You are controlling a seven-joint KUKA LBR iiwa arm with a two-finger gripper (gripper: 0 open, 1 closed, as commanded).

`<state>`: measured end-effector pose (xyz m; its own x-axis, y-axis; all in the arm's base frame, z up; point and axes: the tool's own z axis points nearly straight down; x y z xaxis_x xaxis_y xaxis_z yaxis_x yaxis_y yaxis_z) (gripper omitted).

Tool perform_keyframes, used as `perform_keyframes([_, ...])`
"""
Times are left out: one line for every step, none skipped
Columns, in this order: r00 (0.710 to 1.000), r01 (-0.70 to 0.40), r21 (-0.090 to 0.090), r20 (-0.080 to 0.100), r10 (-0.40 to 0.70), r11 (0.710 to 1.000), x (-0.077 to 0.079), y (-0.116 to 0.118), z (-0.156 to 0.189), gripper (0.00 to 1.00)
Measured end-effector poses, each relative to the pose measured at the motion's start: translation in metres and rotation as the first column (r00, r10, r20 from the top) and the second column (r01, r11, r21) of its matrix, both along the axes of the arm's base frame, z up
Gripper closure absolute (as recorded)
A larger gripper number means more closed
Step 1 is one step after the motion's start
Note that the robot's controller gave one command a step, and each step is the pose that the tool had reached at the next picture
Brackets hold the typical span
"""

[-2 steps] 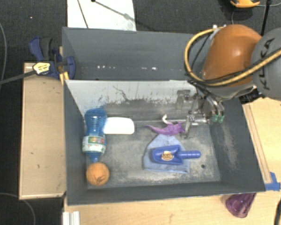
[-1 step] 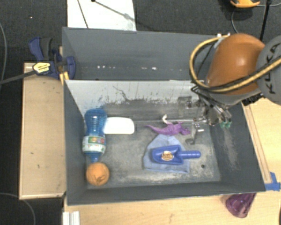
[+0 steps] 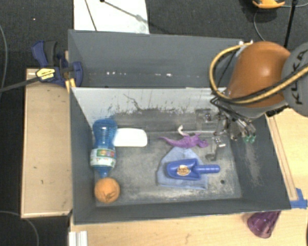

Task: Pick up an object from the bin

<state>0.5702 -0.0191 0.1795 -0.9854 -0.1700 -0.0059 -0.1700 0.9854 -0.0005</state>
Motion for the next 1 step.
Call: perform_keyframes([0.987, -0.159, 0.003, -0.015, 0.159, 0.987, -0.0072, 0.0202, 0.0116, 0.0])
